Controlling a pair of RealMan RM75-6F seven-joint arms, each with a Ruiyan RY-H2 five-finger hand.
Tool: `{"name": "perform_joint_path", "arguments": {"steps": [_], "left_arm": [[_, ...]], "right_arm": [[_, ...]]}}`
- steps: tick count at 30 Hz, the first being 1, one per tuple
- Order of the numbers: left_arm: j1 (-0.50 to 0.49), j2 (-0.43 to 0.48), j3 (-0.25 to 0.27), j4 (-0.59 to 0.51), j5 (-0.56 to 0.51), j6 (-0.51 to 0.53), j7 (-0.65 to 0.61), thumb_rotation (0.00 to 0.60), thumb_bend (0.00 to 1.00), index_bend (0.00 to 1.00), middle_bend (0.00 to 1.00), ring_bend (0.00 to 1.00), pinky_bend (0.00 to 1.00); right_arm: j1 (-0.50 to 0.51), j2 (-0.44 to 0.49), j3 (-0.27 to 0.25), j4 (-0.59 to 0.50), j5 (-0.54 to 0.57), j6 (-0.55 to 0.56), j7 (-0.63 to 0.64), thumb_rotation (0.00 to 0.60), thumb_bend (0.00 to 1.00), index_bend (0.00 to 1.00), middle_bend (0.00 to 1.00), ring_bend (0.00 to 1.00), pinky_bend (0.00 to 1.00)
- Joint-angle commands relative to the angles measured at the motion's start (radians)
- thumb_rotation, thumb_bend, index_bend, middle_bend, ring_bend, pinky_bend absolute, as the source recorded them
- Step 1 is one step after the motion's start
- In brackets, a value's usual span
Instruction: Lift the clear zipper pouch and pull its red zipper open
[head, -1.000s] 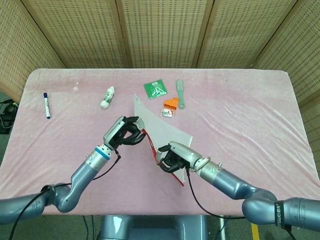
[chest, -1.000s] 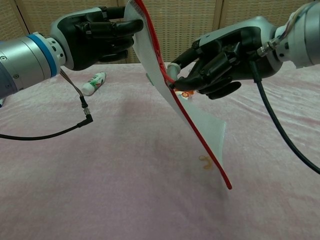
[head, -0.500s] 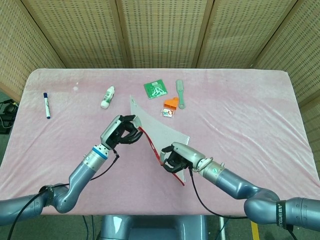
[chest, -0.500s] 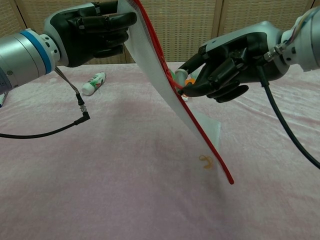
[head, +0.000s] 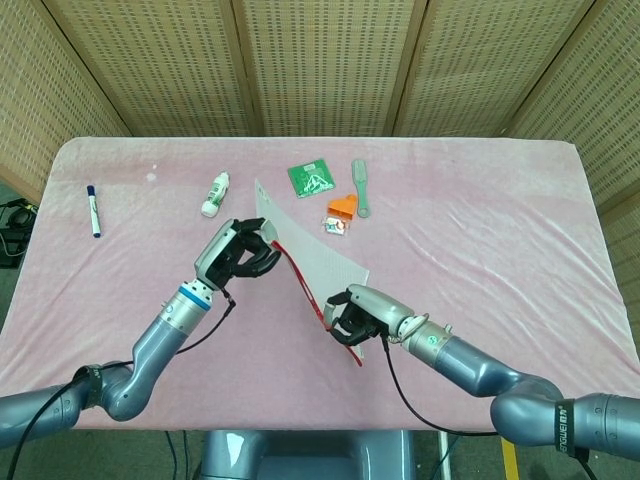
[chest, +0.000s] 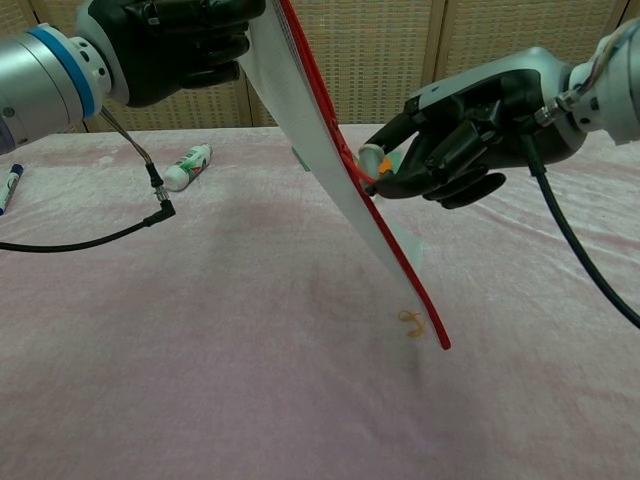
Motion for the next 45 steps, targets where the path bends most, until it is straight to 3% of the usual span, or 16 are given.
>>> {"name": "perform_joint_path", "arguments": {"steps": [1,21,45], "left_arm": [[-0.001,0.003,-0.005,-0.002,-0.006,-0.002,0.003,0.600,0.68,0.84,0.94,0.81,0.98],[0.002,0.066,-0.063,-0.057,-0.042,-0.005,0.017,0.600,0.68,0.84,0.94,0.81,0.98],[0.065,0.168,-0.077,-0.069,-0.040,0.026,-0.032,0.600,0.69,0.84,0.94,0.81,0.98]], "right_arm": [[0.000,0.003,-0.002,0.001,-0.002,-0.004,0.000,0.600,0.79,0.83,1.00,0.97,1.00],[-0.017,0.046,-0.032,0.011,-0.019,-0.043,0.001,0.600,0.79,0.83,1.00,0.97,1.00],[-0.055,0.142,-0.071,0.039,-0.066,-0.148,0.011,0.600,0.79,0.83,1.00,0.97,1.00]]}}
